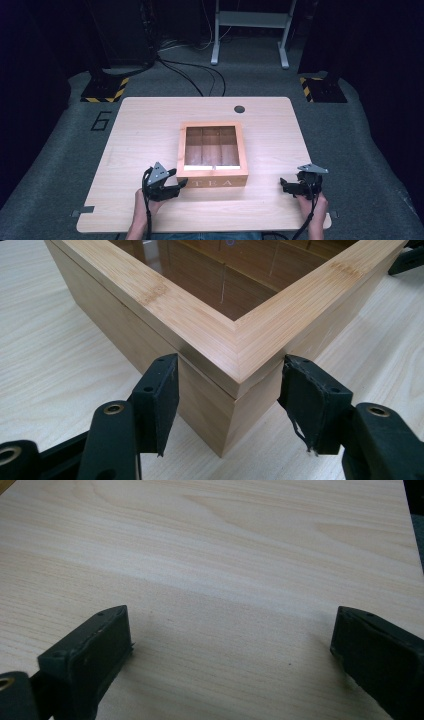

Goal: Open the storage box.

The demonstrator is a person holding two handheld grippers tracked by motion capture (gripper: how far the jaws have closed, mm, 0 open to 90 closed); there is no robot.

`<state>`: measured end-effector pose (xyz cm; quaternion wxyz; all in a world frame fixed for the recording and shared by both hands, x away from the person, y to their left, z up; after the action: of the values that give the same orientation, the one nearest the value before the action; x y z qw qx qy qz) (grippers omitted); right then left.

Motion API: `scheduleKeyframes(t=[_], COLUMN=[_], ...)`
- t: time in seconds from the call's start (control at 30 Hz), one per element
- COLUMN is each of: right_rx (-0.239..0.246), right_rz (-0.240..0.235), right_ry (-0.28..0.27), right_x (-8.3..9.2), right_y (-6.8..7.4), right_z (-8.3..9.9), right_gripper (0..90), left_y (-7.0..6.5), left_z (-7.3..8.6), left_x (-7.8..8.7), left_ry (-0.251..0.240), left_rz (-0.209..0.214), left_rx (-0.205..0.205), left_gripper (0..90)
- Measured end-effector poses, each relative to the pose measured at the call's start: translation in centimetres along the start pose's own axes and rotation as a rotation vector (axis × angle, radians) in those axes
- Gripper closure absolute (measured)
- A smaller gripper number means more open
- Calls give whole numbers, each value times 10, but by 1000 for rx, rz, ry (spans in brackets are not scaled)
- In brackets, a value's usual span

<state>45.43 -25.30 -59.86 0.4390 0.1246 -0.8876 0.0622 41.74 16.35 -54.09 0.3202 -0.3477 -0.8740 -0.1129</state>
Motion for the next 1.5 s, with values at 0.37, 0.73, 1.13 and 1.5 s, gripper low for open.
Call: scheduleKeyframes(t=[0.37, 0.73, 1.13, 1.5], right_rx=[-2, -1, -2, 1], right_rz=[0, 0, 0, 0], right_ry=[0, 0, 0, -1], right_x=[0, 0, 0, 0], right_y=[0, 0, 0, 0], right_z=[0, 0, 0, 0], right_gripper=[24, 24, 24, 25], left_y=[-1, 2, 4, 9], left_z=[0, -3, -7, -19], left_x=[1, 1, 0, 7], left_ry=[-2, -4, -15, -43], left_rz=[-3, -34, -44, -28], left_rx=[-7, -15, -4, 27], left_gripper=[428, 439, 437, 409])
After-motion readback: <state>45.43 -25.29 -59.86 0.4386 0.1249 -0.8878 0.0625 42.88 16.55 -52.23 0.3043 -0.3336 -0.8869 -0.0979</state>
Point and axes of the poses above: each handheld gripper's, and its own axes: x roughly backward along the jaws, z roughly out of its underside, y roughly to its left, the point moved 10 cm from there along -x, roughly forward along the jaws, and after that the axes turned 9 degrees about y, right-handed, at the moved point
